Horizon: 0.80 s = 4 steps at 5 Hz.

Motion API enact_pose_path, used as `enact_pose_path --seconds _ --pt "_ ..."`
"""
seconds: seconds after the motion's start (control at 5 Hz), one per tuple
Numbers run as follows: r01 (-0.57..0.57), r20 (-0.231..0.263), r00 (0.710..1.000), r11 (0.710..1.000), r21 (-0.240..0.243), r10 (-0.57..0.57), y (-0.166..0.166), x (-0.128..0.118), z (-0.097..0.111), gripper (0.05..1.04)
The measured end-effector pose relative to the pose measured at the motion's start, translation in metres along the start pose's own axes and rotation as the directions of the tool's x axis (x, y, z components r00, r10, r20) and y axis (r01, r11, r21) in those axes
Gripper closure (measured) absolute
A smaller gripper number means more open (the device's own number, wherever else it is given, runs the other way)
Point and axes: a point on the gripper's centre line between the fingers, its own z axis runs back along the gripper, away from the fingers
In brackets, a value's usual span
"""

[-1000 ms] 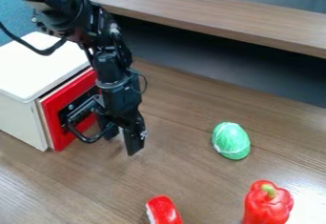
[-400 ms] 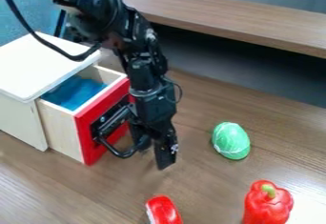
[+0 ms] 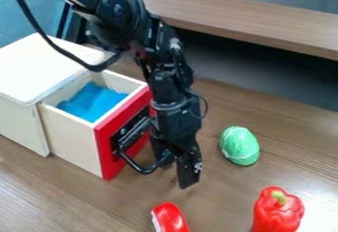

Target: Open the drawer

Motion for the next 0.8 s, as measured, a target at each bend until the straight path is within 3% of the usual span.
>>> enact_pose_path --seconds 0.4,0.8 --pt "0.027 0.006 1.0 1.0 0.005 -0.027 -0.014 0.003 0.002 0.085" --pt "-0.009 0.028 1.0 0.999 0.054 0.007 -0.008 0.0 0.021 0.085"
